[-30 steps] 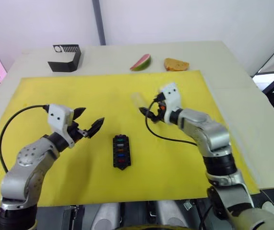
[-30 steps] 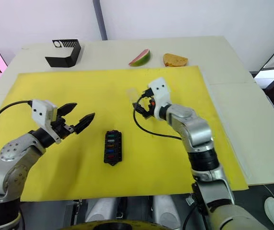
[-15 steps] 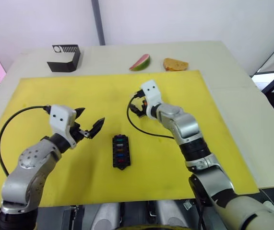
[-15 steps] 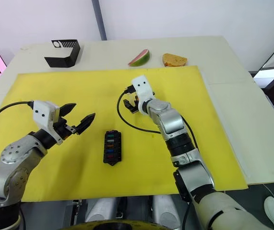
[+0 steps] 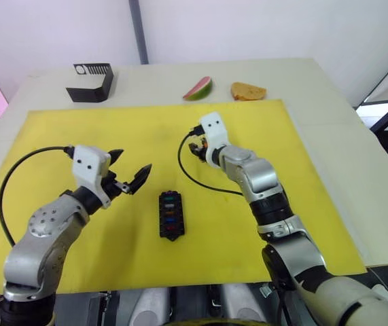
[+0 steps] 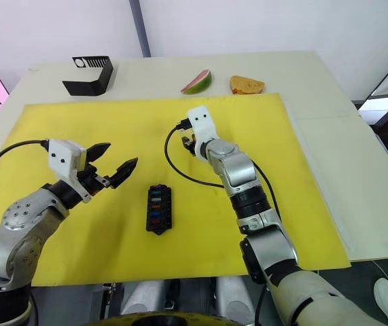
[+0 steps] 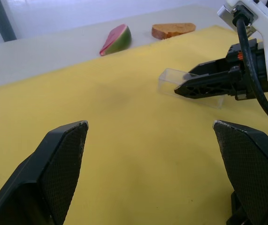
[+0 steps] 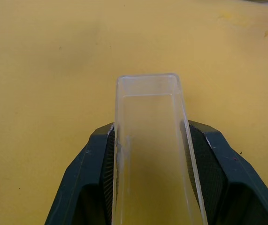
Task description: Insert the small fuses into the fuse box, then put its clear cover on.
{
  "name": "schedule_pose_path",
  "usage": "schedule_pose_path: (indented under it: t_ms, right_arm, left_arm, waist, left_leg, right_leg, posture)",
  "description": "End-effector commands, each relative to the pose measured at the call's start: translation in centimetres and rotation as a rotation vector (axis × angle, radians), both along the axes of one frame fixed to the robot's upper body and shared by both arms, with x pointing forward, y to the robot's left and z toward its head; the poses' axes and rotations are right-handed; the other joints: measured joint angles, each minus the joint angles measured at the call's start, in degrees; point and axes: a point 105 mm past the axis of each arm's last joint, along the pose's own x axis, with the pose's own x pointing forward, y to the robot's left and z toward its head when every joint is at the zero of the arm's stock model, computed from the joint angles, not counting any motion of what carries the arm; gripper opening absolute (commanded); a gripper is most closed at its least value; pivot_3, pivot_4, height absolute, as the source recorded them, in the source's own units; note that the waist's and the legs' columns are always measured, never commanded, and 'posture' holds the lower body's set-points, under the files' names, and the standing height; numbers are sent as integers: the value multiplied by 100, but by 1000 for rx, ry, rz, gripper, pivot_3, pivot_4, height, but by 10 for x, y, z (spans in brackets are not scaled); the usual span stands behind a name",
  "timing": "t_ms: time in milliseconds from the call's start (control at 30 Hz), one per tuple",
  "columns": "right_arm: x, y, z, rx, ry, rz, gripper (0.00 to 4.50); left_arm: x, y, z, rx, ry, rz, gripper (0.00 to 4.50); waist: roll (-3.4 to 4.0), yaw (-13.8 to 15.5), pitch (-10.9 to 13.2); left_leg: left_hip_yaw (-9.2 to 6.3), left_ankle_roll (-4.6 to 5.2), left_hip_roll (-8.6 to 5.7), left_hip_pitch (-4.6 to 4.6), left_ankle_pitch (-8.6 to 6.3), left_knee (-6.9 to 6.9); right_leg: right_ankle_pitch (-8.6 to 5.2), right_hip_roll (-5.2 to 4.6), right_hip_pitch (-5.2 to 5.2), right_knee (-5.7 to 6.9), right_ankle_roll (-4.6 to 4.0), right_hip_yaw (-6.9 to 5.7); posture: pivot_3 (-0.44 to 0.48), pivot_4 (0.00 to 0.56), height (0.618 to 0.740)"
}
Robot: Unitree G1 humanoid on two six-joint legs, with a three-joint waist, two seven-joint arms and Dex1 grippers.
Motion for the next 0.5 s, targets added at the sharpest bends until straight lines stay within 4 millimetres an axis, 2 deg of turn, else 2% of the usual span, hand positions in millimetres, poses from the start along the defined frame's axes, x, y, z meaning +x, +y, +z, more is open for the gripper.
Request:
schedule_pose_path:
  t_ms: [33,133,267,400,500]
  right_arm:
    - [-1,-3,30,37,-89,17,1691]
    - [-3,-12,35,41,-107,19,1691]
    - [-8,-26,43,54,-138,24,1691]
    - [-18,-35,49,44,-169,73,1691]
    - [-33,-50,46,13,-169,124,1691]
  left_arm:
    - [-9,-9,10,-19,-21,-67,4500]
    - [-25,-24,8,-54,25,-163,4500]
    - [-62,-40,-7,-64,170,-317,4500]
    - [-82,-35,-28,-21,301,-361,4500]
    - [-90,-32,-44,43,350,-373,4500]
  waist:
    - [0,2,0]
    - [0,-6,0]
    - [0,-18,0]
    - [3,-1,2]
    - [4,24,2]
  left_leg:
    - [0,0,0,0,0,0]
    - [0,1,0,-1,0,0]
    - [0,1,0,-1,-1,-1]
    - [-1,1,1,2,-1,-2]
    - [-1,2,0,3,-1,-2]
  right_leg:
    - [0,0,0,0,0,0]
    - [0,0,0,-1,0,0]
    - [0,0,0,-2,0,1]
    - [-1,0,2,-1,-1,1]
    - [-1,0,4,-4,-2,1]
  posture:
    - [0,150,740]
    - [0,150,740]
    - [0,150,740]
    - [0,150,740]
    - [0,150,740]
